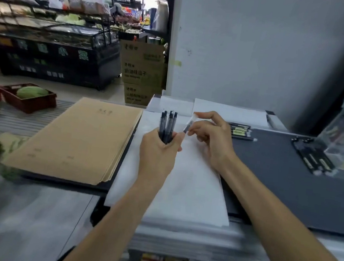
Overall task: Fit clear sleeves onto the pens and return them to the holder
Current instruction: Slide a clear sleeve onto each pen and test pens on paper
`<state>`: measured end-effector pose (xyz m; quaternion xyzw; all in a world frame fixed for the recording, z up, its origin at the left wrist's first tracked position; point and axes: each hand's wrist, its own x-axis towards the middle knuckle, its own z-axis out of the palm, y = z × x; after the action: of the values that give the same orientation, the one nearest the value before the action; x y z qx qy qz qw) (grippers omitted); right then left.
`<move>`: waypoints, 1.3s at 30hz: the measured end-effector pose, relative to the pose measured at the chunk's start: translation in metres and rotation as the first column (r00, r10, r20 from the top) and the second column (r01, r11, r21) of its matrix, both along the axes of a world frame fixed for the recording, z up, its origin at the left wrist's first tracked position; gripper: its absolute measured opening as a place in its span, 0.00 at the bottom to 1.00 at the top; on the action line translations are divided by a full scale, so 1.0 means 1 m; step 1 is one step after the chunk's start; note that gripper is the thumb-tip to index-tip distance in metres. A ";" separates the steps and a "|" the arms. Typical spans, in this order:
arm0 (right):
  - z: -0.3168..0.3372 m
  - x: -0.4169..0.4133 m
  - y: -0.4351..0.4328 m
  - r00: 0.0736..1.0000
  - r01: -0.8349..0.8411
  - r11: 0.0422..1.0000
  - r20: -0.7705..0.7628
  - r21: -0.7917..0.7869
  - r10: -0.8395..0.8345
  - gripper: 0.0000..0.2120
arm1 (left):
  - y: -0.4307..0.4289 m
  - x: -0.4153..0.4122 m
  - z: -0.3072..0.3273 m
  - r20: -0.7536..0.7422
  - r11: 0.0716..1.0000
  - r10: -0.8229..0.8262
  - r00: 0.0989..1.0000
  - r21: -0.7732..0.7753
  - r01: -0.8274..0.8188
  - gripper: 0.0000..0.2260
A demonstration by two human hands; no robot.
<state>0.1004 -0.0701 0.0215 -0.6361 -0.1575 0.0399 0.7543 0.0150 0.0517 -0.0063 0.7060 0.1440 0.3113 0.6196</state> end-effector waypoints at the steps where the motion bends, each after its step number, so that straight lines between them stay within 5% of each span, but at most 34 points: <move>1: 0.000 -0.001 0.000 1.000 0.007 1.000 -0.006 0.005 -0.007 0.18 | 0.000 0.000 0.000 0.000 1.000 -0.006 1.000 0.004 0.006 0.09; 13: -0.002 -0.012 -0.005 0.999 -0.033 0.999 0.034 -0.034 0.034 0.28 | -0.002 -0.001 0.002 -0.010 0.999 -0.035 0.999 -0.026 0.035 0.08; 20: -0.005 -0.008 -0.004 0.991 -0.084 0.990 0.091 -0.115 0.095 0.12 | 0.001 -0.007 0.006 0.020 0.979 -0.055 0.998 -0.197 0.058 0.09; 30: -0.006 -0.003 -0.002 0.987 -0.066 0.988 0.134 -0.139 0.085 0.15 | -0.002 -0.018 0.015 0.010 0.970 -0.170 0.985 -0.172 0.169 0.08; 39: 0.001 0.000 0.000 0.981 0.184 0.983 0.067 -0.004 -0.183 0.12 | 0.003 -0.017 0.014 0.096 0.953 0.035 0.995 -0.302 -0.004 0.10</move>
<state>0.0999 -0.0697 0.0227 -0.6525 -0.1229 -0.0499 0.7461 -0.0023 0.0544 0.0080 0.5854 0.1654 0.3268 0.7233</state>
